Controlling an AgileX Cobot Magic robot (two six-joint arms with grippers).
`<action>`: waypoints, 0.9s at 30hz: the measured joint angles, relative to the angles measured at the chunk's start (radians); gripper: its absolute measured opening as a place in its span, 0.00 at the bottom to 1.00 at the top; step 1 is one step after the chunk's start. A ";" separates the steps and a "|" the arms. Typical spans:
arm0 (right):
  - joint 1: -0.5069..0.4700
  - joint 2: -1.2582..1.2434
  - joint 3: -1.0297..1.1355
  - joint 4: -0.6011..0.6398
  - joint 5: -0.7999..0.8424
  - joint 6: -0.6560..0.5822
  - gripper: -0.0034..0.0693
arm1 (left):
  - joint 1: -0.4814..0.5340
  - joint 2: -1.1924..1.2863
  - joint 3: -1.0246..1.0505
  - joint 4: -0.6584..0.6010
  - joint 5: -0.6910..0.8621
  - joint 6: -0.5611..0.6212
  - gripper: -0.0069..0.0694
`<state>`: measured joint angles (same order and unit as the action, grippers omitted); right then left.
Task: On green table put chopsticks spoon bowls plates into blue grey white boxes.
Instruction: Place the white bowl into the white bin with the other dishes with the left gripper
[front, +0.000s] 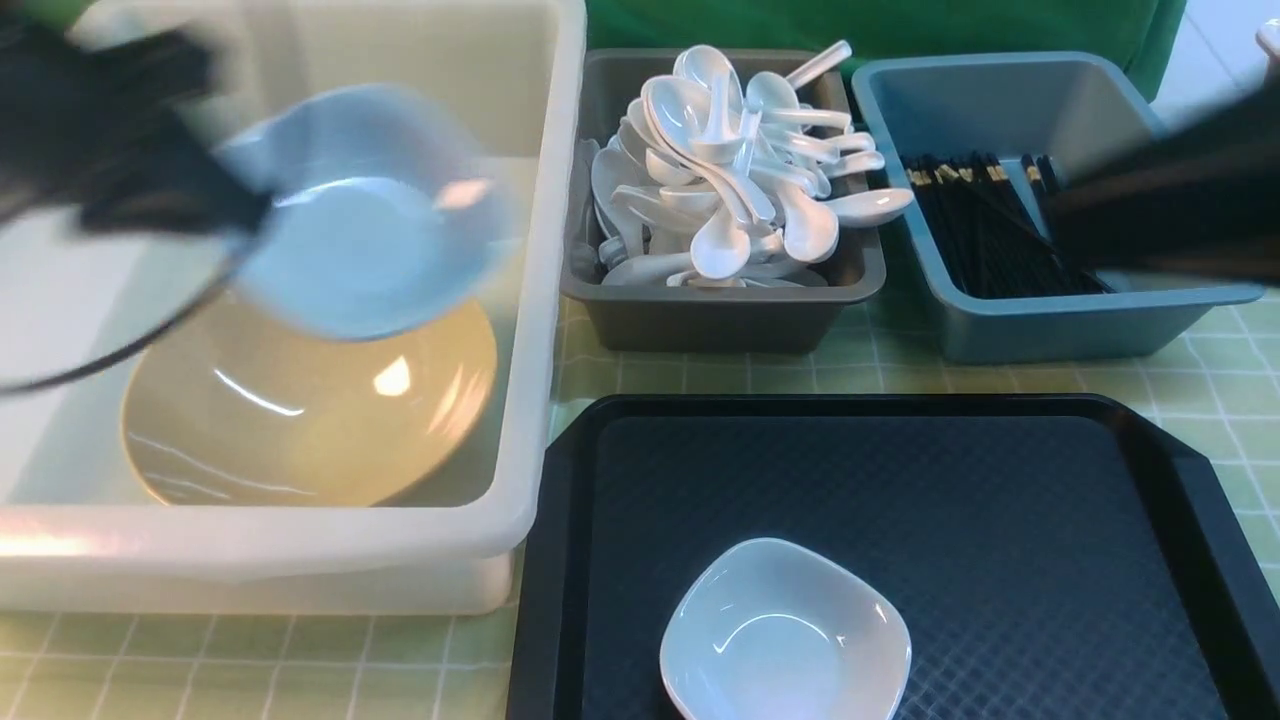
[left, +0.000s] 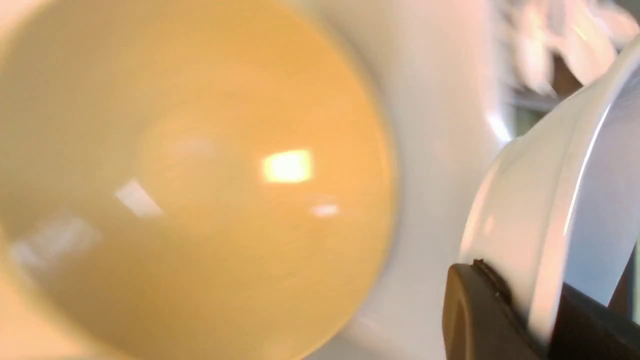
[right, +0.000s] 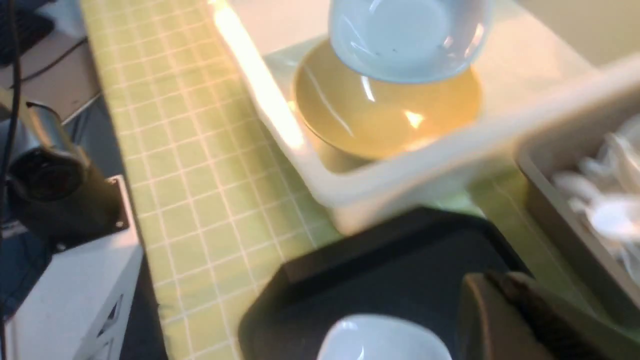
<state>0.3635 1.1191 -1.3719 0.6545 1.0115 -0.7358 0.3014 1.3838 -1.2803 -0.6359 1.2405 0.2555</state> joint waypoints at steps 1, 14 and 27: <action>0.024 0.013 -0.014 -0.006 -0.002 0.000 0.08 | 0.027 -0.008 0.018 -0.013 -0.002 0.005 0.11; 0.494 0.301 -0.224 -0.442 -0.012 0.297 0.08 | 0.389 0.001 0.099 -0.022 -0.118 -0.044 0.11; 0.515 0.328 -0.202 -0.446 -0.012 0.298 0.10 | 0.398 0.107 0.091 0.224 -0.309 -0.186 0.11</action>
<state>0.8780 1.4467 -1.5739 0.2086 0.9990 -0.4383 0.6994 1.4908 -1.1890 -0.4117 0.9319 0.0699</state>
